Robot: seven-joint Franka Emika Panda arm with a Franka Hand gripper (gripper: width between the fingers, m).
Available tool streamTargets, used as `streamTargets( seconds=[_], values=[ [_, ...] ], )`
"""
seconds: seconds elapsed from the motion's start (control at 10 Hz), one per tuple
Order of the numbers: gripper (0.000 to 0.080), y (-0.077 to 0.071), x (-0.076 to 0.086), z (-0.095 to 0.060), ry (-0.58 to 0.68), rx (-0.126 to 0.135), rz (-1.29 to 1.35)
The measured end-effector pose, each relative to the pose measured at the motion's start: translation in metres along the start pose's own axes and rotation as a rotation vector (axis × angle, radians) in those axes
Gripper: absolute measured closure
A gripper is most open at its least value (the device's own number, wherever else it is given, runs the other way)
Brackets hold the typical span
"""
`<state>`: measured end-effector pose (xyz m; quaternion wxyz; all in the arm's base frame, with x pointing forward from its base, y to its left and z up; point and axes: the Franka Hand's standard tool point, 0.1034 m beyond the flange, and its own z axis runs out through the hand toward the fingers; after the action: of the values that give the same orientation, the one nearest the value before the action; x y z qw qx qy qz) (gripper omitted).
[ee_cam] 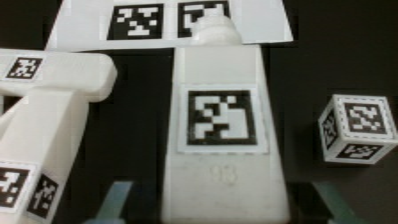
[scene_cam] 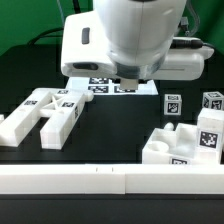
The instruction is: Assemble chair
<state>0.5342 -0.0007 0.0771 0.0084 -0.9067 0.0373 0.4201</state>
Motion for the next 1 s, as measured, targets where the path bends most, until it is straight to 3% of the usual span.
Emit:
streamTargets(
  seconds=[0.1,0.2,0.5,0.6,1.0],
  values=[
    [0.0508,-0.001,0.012,-0.008,0.109,0.001,-0.002],
    [0.0508,-0.002,0.008,-0.010,0.157,0.005,-0.003],
    [0.0508,-0.011,0.000,-0.050,0.293,0.015,0.009],
    [0.0508,-0.011,0.005,-0.059,0.353,0.018,0.009],
    [0.0508,-0.013,0.016,-0.069,0.672,0.029,0.008]
  ],
)
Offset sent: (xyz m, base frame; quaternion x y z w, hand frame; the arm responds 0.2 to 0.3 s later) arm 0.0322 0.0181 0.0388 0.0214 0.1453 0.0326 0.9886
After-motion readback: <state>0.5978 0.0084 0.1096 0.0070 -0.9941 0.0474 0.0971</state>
